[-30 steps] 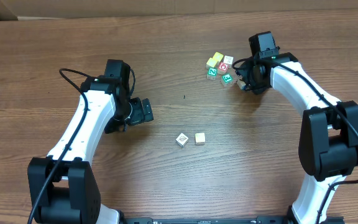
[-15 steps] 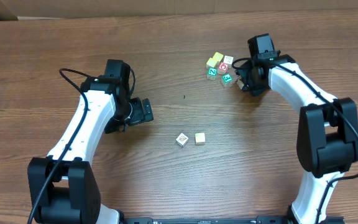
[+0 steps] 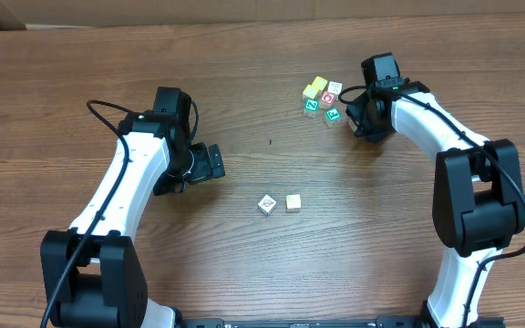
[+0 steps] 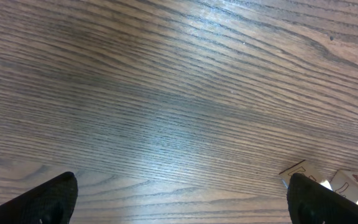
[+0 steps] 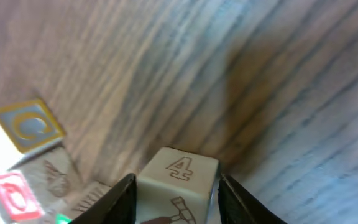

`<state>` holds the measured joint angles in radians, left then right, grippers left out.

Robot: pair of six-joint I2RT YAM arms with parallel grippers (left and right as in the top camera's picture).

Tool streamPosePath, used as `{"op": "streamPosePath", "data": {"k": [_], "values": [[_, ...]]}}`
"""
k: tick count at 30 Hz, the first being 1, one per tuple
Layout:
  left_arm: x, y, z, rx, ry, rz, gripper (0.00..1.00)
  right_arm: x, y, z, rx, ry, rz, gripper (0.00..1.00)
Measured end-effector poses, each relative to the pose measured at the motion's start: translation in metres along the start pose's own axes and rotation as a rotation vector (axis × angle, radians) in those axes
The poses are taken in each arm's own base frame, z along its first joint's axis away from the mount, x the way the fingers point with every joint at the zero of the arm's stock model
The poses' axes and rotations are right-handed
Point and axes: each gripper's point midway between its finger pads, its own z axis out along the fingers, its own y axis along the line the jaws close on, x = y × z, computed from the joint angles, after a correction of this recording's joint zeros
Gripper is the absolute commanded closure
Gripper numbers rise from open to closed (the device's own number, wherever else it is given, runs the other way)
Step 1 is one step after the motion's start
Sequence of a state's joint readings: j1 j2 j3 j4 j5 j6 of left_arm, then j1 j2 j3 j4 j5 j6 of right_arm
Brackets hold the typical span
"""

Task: Flip 3 blocks

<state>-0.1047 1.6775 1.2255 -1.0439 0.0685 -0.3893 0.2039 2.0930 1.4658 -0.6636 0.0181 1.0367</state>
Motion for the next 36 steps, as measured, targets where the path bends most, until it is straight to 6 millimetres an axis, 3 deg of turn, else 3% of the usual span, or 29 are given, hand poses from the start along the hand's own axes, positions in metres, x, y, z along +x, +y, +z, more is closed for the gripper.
{"op": "streamPosePath", "data": {"k": [8, 13, 19, 27, 36], "values": [[0.000, 0.000, 0.000, 0.000, 0.000, 0.000, 0.00, 0.014, -0.028, -0.002, 0.111, 0.066, -0.155, 0.55], [0.000, 0.000, 0.000, 0.000, 0.000, 0.000, 0.00, 0.024, -0.049, -0.007, 0.184, 0.129, -0.303, 0.46], [0.000, 0.000, 0.000, 0.000, 0.000, 0.000, 0.00, 0.024, -0.049, -0.007, 0.176, 0.143, -0.433, 0.39], [0.000, 0.000, 0.000, 0.000, 0.000, 0.000, 0.00, 0.013, -0.051, -0.009, 0.152, 0.155, -0.440, 0.47], [0.000, 0.000, 0.000, 0.000, 0.000, 0.000, 0.00, 0.005, -0.024, -0.023, 0.076, 0.154, -0.437, 0.49]]}}
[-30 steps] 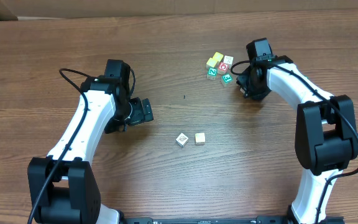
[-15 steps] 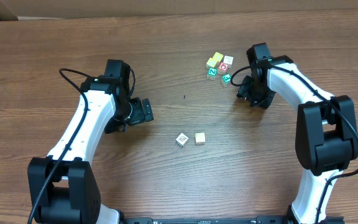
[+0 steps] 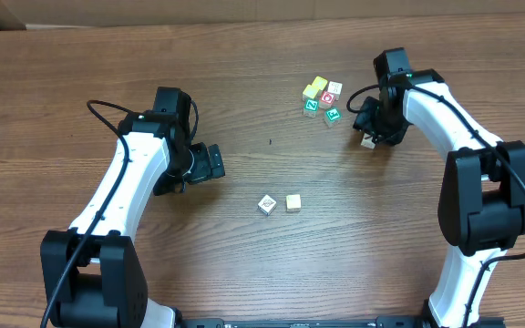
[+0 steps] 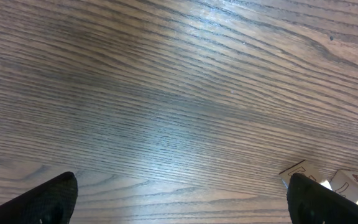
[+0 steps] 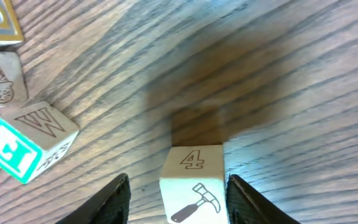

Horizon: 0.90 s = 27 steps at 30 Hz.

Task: Flip 3 blocks

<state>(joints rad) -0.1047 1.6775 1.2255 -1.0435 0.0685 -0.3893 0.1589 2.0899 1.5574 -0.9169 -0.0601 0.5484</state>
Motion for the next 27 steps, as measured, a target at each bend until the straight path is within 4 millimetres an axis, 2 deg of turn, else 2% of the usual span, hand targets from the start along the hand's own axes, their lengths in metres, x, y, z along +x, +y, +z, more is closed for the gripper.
{"op": "streamPosePath", "data": {"k": [10, 27], "values": [[0.0001, 0.0000, 0.0000, 0.000, 0.000, 0.000, 0.00, 0.0081, -0.0059, -0.0003, 0.024, 0.033, 0.000, 0.49], [0.0000, 0.0000, 0.0000, 0.000, 0.000, 0.000, 0.00, 0.0076, -0.0076, -0.0003, 0.032, 0.031, -0.101, 0.54]]}}
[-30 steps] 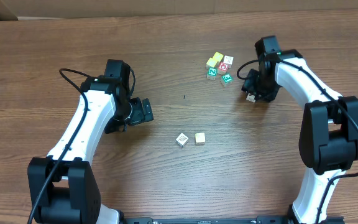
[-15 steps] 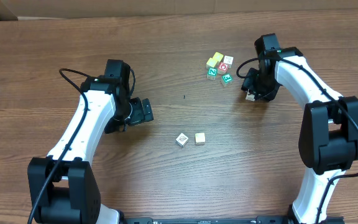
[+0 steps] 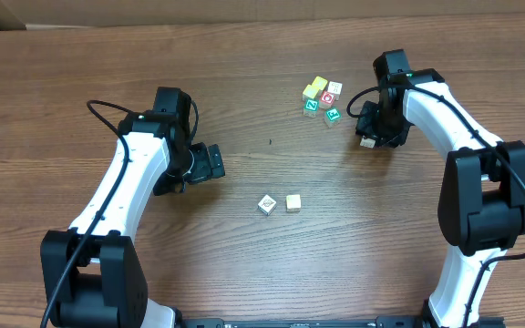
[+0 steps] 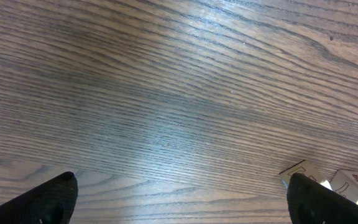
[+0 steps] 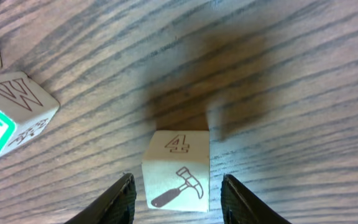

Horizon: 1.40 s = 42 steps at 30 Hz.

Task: Flip 3 blocks

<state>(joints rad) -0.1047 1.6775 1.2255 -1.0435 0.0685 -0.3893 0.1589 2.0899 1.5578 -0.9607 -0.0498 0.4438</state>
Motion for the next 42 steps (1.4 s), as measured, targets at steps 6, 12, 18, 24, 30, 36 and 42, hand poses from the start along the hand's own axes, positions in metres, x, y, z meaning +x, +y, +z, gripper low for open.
{"op": "streamPosePath", "data": {"k": [6, 12, 18, 24, 30, 36, 42], "values": [[0.000, 0.000, 0.000, 0.000, 0.000, 0.000, 0.00, -0.003, -0.003, 0.000, 0.018, -0.016, -0.006, 0.55], [0.000, 0.000, 0.000, 0.000, 0.000, 0.000, 0.00, -0.003, -0.004, 0.000, 0.025, -0.016, -0.007, 0.55], [0.000, 0.000, 0.000, 0.000, 0.000, 0.000, 0.00, -0.002, -0.005, 0.000, 0.026, -0.013, -0.007, 0.55], [0.000, 0.000, 0.000, 0.000, 0.000, 0.000, 0.00, -0.004, -0.003, 0.001, 0.021, -0.023, -0.008, 0.56], [0.000, 0.000, 0.000, 0.000, 0.000, 0.000, 0.00, -0.003, -0.004, 0.002, 0.022, -0.021, -0.010, 0.56], [0.000, 0.000, 0.000, 0.000, 0.000, 0.000, 0.00, 0.001, -0.001, 0.011, 0.018, -0.029, -0.022, 0.58], [0.000, 0.000, 0.000, 0.000, 0.000, 0.000, 0.00, 0.001, 0.005, 0.013, 0.009, -0.040, -0.035, 0.61]]}}
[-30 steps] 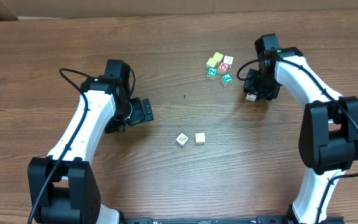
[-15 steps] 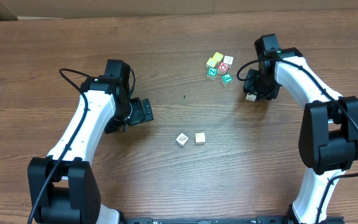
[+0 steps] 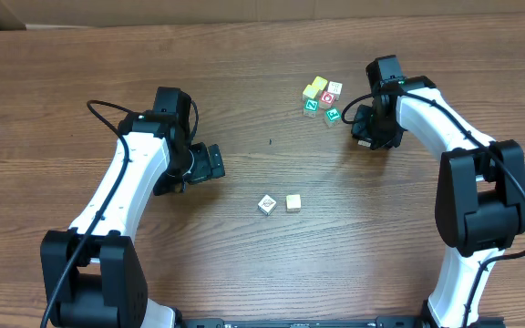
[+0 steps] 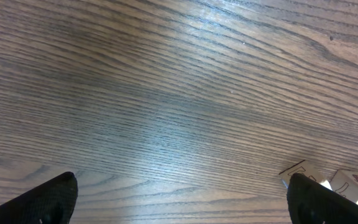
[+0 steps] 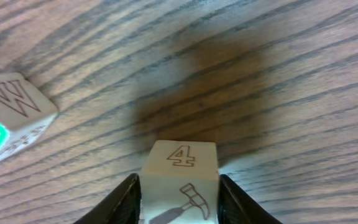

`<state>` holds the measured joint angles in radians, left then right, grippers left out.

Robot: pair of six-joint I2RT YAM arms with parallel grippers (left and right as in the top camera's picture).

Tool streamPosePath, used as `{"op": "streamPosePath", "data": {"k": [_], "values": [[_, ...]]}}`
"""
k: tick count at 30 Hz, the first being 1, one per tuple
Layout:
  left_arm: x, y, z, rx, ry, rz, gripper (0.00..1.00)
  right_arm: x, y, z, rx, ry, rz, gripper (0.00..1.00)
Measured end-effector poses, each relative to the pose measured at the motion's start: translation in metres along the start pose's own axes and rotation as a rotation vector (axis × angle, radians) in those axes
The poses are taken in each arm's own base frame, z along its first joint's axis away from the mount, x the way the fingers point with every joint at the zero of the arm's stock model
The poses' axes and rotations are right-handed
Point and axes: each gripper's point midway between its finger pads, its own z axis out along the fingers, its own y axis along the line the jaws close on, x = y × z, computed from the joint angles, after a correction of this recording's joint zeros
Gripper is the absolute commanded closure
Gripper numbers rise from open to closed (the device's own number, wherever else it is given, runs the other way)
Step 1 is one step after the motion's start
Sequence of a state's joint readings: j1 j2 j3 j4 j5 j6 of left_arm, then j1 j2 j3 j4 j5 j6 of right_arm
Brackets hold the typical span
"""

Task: Flip 3 blocks

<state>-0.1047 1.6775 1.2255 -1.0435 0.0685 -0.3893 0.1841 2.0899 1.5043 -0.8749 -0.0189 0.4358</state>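
A pale wooden block [image 5: 180,163] with a "4" on top and a hammer on its near face sits on the table. My right gripper [image 5: 179,190] is shut on it, fingers pressed against both its sides. Overhead, the right gripper [image 3: 369,135] is just right of a cluster of coloured blocks [image 3: 322,98]. Two more pale blocks [image 3: 267,203] [image 3: 293,201] lie mid-table. My left gripper [image 4: 182,198] hangs open over bare wood, left of those two; overhead it shows as the left gripper [image 3: 210,164].
A block with a "W" and a green face [image 5: 18,112] lies just left of the held block. The two mid-table blocks [image 4: 303,171] peek in at the left wrist view's lower right corner. The wooden table [image 3: 244,82] stretches all round.
My right gripper's fingers stood apart from the "4" block's sides; now they press against it. The gripper has shifted slightly toward the cluster. The left arm has not moved.
My right gripper first held the "4" block beside the cluster. Then the block lay on the table a little further right with the fingers spread around it, hammer face toward the camera. It stayed so, and now the fingers are shut on it again.
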Motion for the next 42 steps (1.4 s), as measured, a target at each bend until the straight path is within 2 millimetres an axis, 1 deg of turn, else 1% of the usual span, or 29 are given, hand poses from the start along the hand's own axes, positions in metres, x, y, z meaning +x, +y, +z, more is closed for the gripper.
{"op": "streamPosePath", "data": {"k": [9, 13, 15, 18, 21, 23, 24, 27, 28, 29, 31, 32, 33, 35, 37, 39, 42], "values": [[0.000, 0.000, 0.000, 0.000, 0.000, 0.000, 0.00, -0.003, -0.006, 0.000, 0.033, -0.017, -0.013, 0.67], [0.000, 0.000, 0.000, 0.000, 0.000, 0.000, 0.00, -0.001, -0.008, 0.000, 0.043, -0.009, -0.017, 0.67], [0.000, 0.000, 0.000, 0.000, 0.000, 0.000, 0.00, 0.006, -0.011, -0.001, 0.056, 0.017, -0.017, 0.67], [0.000, 0.000, 0.000, 0.000, 0.000, 0.000, 0.00, 0.025, -0.021, -0.007, 0.097, 0.096, -0.016, 0.67], [0.000, 0.000, 0.000, 0.000, 0.000, 0.000, 0.00, 0.038, -0.025, -0.020, 0.114, 0.143, -0.017, 0.66], [0.000, 0.000, 0.000, 0.000, 0.000, 0.000, 0.00, 0.047, -0.026, -0.034, 0.115, 0.173, -0.019, 0.66], [0.000, 0.000, 0.000, 0.000, 0.000, 0.000, 0.00, 0.054, -0.024, -0.042, 0.110, 0.186, -0.024, 0.66], [0.000, 0.000, 0.000, 0.000, 0.000, 0.000, 0.00, 0.066, -0.015, -0.059, 0.095, 0.202, -0.050, 0.66], [0.000, 0.000, 0.000, 0.000, 0.000, 0.000, 0.00, 0.070, -0.010, -0.062, 0.090, 0.207, -0.063, 0.66], [0.000, 0.000, 0.000, 0.000, 0.000, 0.000, 0.00, 0.078, -0.002, -0.063, 0.086, 0.220, -0.090, 0.64], [0.000, 0.000, 0.000, 0.000, 0.000, 0.000, 0.00, 0.091, 0.009, -0.064, 0.087, 0.241, -0.128, 0.62], [0.000, 0.000, 0.000, 0.000, 0.000, 0.000, 0.00, 0.101, 0.016, -0.065, 0.092, 0.256, -0.156, 0.62], [0.000, 0.000, 0.000, 0.000, 0.000, 0.000, 0.00, 0.103, 0.018, -0.065, 0.092, 0.258, -0.163, 0.62], [0.000, 0.000, 0.000, 0.000, 0.000, 0.000, 0.00, 0.116, 0.034, -0.064, 0.087, 0.259, -0.209, 0.62], [0.000, 0.000, 0.000, 0.000, 0.000, 0.000, 0.00, 0.125, 0.044, -0.063, 0.081, 0.258, -0.237, 0.62], [0.000, 0.000, 0.000, 0.000, 0.000, 0.000, 0.00, 0.136, 0.053, -0.058, 0.076, 0.259, -0.269, 0.62], [0.000, 0.000, 0.000, 0.000, 0.000, 0.000, 0.00, 0.153, 0.058, -0.048, 0.082, 0.272, -0.295, 0.62]]}}
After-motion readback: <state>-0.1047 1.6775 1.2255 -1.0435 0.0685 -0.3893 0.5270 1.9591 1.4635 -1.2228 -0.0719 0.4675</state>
